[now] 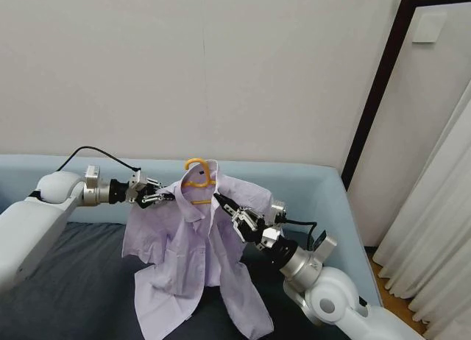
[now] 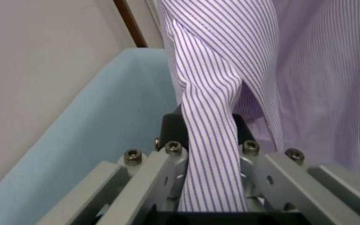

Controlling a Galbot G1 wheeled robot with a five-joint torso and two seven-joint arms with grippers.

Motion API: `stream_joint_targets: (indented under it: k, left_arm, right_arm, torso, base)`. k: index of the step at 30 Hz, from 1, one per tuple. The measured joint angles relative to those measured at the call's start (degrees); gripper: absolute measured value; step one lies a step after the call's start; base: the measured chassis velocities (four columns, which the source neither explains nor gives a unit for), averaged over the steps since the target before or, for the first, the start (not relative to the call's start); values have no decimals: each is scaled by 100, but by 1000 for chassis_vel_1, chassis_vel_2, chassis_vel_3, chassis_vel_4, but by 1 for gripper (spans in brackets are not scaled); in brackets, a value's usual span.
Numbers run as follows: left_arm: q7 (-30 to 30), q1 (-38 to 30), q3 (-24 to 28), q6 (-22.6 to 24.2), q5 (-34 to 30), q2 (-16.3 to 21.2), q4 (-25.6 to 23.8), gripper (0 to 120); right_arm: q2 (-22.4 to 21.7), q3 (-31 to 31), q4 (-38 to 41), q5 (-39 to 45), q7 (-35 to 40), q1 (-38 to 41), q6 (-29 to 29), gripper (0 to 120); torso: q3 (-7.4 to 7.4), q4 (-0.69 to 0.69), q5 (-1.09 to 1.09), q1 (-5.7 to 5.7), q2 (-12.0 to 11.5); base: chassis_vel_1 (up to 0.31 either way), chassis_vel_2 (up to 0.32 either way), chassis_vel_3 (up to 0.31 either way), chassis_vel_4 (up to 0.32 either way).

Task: Pick up the clothes from the sofa and hang them on the clothes hanger.

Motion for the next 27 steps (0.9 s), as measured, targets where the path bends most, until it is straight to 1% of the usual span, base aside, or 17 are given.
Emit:
stream_joint_targets:
  k: [2, 7, 13, 16, 18, 20, 21, 22, 23, 26, 27]
  left_arm:
    - [-69, 23, 35, 0, -42, -72, -35, 7]
    - [-123, 28, 120, 1, -99, -208, -63, 7]
    - [-101, 47, 187, -2, -109, -251, -88, 7]
    - [-86, 47, 206, -23, -107, -282, -56, 7]
    - [-88, 27, 211, -35, -107, -296, -28, 7]
    - [-123, -74, 226, -79, -131, -328, 54, 7]
    - [-136, -106, 238, -88, -152, -332, 73, 7]
    - [-160, -184, 273, -98, -228, -337, 110, 7]
    - [-160, -184, 273, -98, -228, -337, 110, 7]
    - [-115, -341, 337, -105, -345, -341, 177, 7]
    - [-115, -341, 337, -105, -345, -341, 177, 7]
  right_arm:
    - [-3, -83, -79, -301, -60, -79, 0, 0]
    - [45, -192, -195, -623, -160, -124, 1, 0]
    - [109, -235, -300, -726, -111, -116, 1, 0]
    - [144, -247, -365, -758, 47, -97, 23, 0]
    - [140, -247, -387, -764, 39, -99, 42, 2]
    - [67, -243, -460, -873, -167, -151, 81, 12]
    - [39, -243, -477, -932, -236, -168, 90, 14]
    - [-41, -255, -519, -1091, -383, -202, 129, 20]
    - [-41, -255, -519, -1091, -383, -202, 129, 20]
    - [-193, -240, -631, -1550, -590, -227, 262, 35]
    - [-193, -240, -631, -1550, -590, -227, 262, 35]
  torso:
    - [0, -1, 1, 0, 0]
    - [0, -1, 0, 0, 0]
    - [0, 0, -1, 0, 0]
    - [0, 1, -1, 0, 0]
    - [0, 1, -1, 0, 0]
    - [0, 1, -1, 0, 0]
    - [0, 0, 0, 0, 0]
    - [0, -1, 0, 1, 0]
    - [0, -1, 0, 1, 0]
    - [0, -1, 1, 0, 0]
    - [0, -1, 1, 0, 0]
  base:
    - [0, 0, 0, 0]
    - [0, 0, 0, 0]
    - [0, 0, 0, 0]
    - [0, 0, 0, 0]
    - [0, 0, 0, 0]
    - [0, 0, 0, 0]
    - [0, 0, 0, 0]
    - [0, 0, 0, 0]
    - [0, 0, 0, 0]
    - [0, 0, 0, 0]
    - [0, 0, 0, 0]
